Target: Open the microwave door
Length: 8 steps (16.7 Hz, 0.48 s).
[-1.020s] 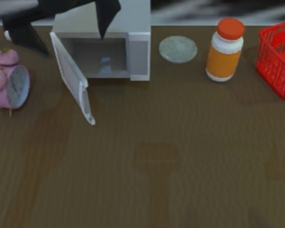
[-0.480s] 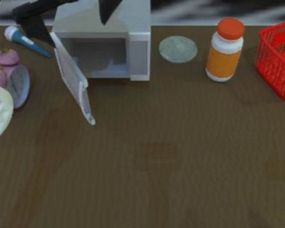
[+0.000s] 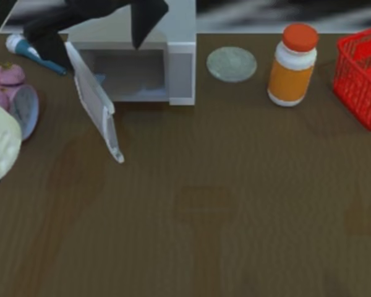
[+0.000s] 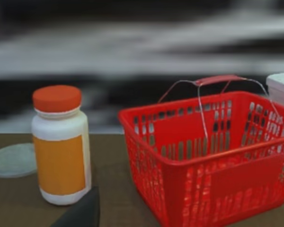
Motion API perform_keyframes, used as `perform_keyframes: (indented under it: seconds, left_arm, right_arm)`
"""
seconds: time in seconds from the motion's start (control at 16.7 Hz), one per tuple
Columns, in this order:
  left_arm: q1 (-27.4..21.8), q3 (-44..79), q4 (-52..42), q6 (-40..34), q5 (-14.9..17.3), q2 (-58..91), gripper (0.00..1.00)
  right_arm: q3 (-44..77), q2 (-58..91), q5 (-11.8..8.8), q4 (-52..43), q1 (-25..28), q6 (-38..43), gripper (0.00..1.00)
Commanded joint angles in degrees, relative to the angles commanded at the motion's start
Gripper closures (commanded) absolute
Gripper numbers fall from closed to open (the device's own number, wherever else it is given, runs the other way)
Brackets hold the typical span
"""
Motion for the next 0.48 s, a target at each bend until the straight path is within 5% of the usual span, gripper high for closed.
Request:
perform_keyframes:
  seconds: [0.48]
  left_arm:
    - [0.4,-14.79,9.87,0.35,-0.08,-4.73,0.0]
  right_arm:
    - [0.0,0.0,0.0,0.0,0.0,0.0,0.0]
